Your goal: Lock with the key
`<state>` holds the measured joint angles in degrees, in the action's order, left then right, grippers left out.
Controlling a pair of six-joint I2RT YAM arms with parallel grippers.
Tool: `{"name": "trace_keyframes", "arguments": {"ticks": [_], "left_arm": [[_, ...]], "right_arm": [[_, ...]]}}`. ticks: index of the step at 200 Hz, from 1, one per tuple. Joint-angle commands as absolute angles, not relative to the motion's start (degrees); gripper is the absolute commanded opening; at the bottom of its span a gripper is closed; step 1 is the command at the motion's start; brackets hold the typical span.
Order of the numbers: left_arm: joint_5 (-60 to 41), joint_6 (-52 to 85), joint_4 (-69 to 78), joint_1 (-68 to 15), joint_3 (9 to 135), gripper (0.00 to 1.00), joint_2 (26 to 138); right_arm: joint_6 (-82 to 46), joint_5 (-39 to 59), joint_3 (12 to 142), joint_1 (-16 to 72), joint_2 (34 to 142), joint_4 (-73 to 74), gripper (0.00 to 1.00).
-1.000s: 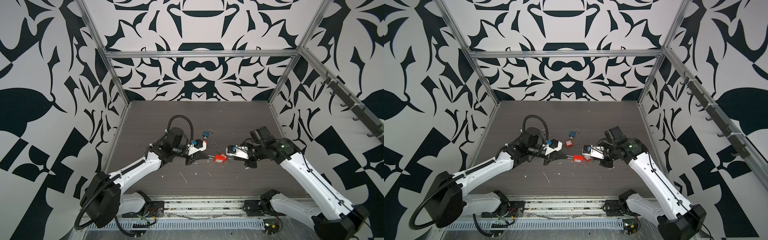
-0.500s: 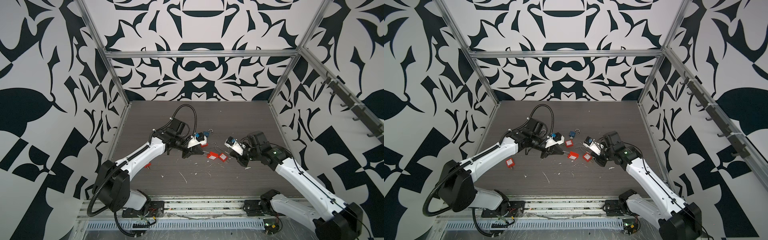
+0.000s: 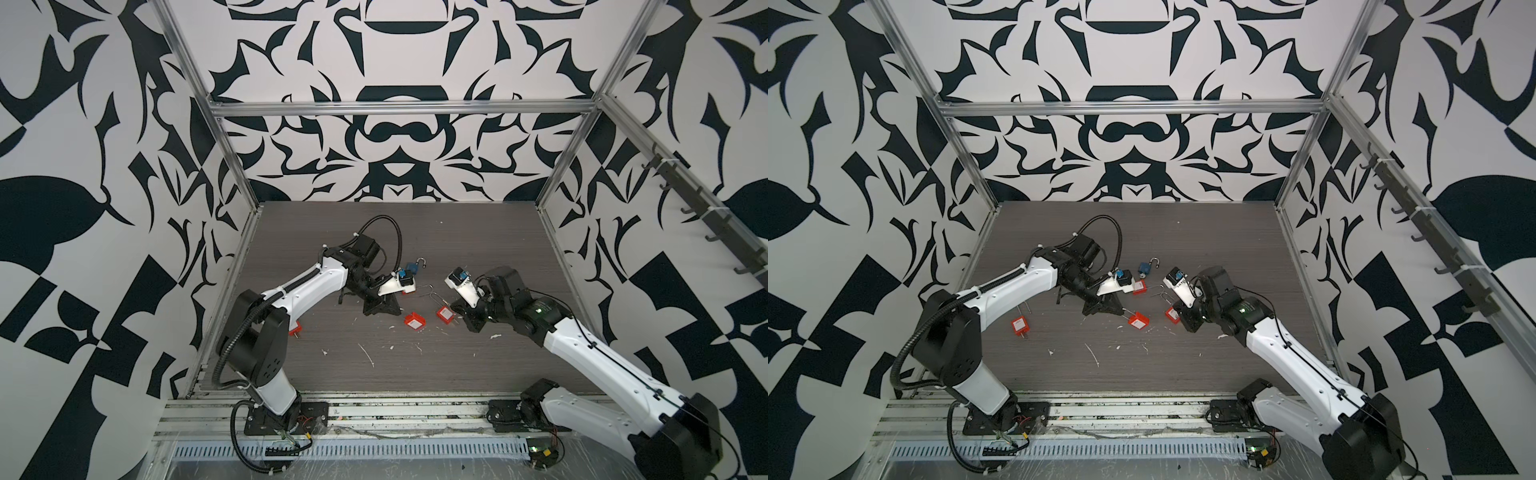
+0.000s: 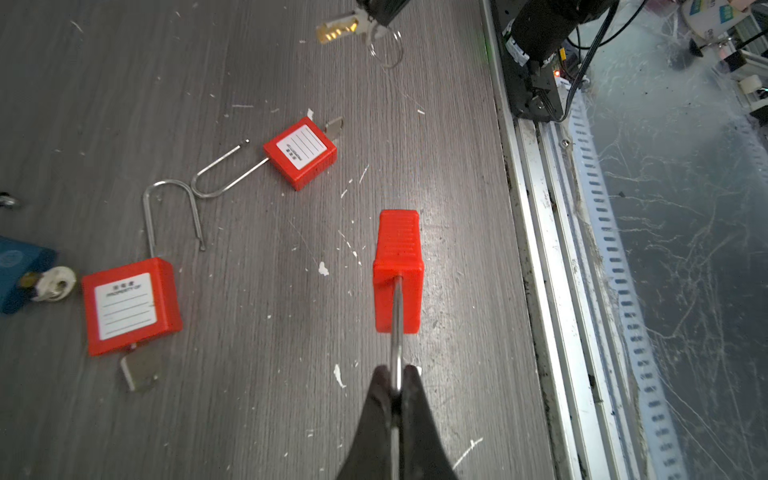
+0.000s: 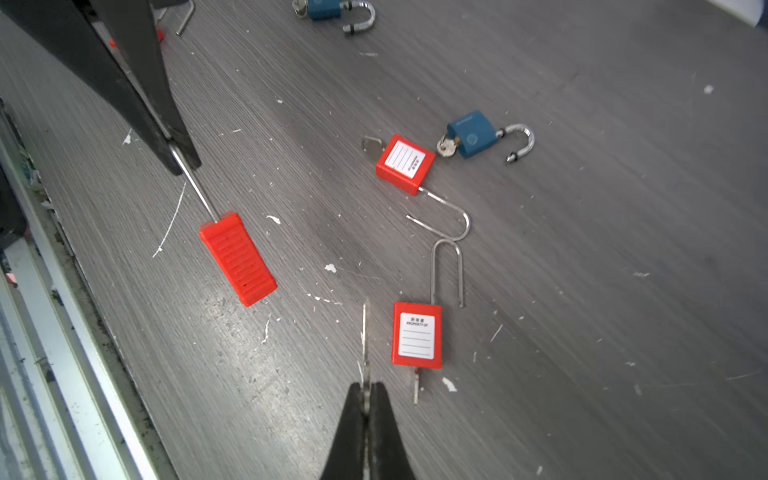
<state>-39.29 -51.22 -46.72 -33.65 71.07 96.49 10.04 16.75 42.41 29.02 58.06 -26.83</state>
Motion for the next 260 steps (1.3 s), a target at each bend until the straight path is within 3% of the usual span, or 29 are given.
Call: {"name": "trace_keyframes", "arguments": {"ticks": [1, 225, 260], "left_arm": [[-38.57, -54.83, -54.58, -33.36, 73.76, 0.00, 99.13], [-33.03, -53.03, -66.26, -35.04, 90.33, 0.00, 119.83], [-31.82, -51.46, -63.52, -35.15, 91.38, 0.06, 121.69]], "right_arm": [[4.84, 15.81, 42.29, 29.78, 58.22, -23.65, 0.00], [-9.48, 11.50, 39.35, 36.85, 67.15, -14.00, 0.00], [-10.61, 11.71, 38.96, 37.57, 68.37, -13.01, 0.00]]}}
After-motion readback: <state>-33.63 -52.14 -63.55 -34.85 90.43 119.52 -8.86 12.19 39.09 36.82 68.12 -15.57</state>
